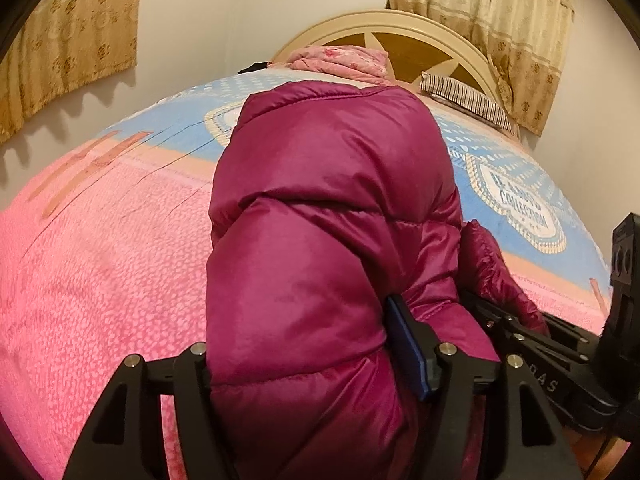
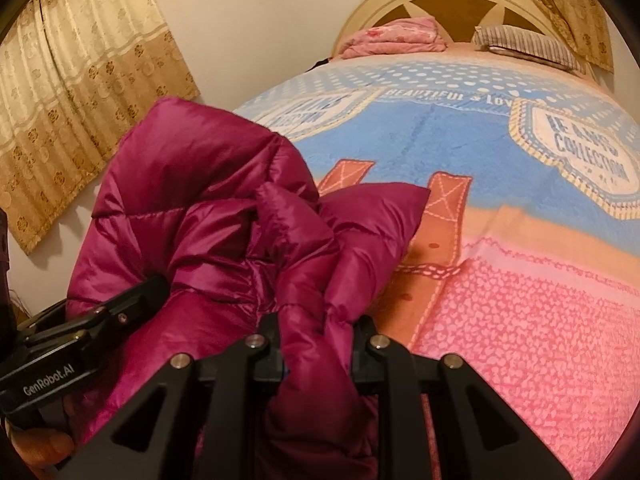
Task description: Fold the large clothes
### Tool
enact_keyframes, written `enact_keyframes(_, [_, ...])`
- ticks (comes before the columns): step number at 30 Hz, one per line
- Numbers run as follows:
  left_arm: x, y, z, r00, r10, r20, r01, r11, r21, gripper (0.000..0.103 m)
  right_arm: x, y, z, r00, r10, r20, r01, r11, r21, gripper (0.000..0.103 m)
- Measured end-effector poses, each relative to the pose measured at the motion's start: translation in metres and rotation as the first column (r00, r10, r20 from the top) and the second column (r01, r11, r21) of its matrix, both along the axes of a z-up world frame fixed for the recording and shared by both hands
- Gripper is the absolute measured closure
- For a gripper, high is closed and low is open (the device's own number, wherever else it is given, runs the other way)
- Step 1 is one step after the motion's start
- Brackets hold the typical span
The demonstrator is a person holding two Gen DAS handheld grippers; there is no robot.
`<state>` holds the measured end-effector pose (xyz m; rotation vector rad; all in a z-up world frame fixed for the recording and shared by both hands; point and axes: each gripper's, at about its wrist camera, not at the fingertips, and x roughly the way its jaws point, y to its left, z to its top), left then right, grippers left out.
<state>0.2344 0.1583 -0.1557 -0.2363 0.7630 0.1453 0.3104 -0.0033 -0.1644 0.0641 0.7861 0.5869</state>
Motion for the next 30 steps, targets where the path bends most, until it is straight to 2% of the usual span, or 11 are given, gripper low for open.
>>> enact_keyframes(5, [-0.001, 0.014, -0.012, 1.0, 0.011, -0.019, -0.012, 0.999, -0.036, 0.033, 0.001, -0.002, -0.004, 1.0, -0.013, -0.012, 0.013, 1.0, -0.014, 0.081])
enact_keyframes(9, [-0.005, 0.014, -0.012, 0.999, 0.022, -0.026, -0.023, 0.999, -0.023, 0.028, -0.002, 0.001, -0.005, 1.0, -0.016, 0.0, 0.016, 0.999, -0.031, 0.08])
enact_keyframes(16, [-0.012, 0.012, -0.013, 0.999, 0.031, -0.042, -0.032, 0.999, -0.016, 0.024, 0.002, -0.003, -0.011, 0.999, -0.032, -0.028, 0.031, 0.999, -0.036, 0.068])
enact_keyframes(30, [-0.027, 0.017, -0.013, 0.998, 0.059, -0.035, -0.06, 0.998, -0.035, 0.017, 0.0, -0.003, -0.011, 0.999, -0.036, -0.03, 0.035, 0.998, -0.048, 0.065])
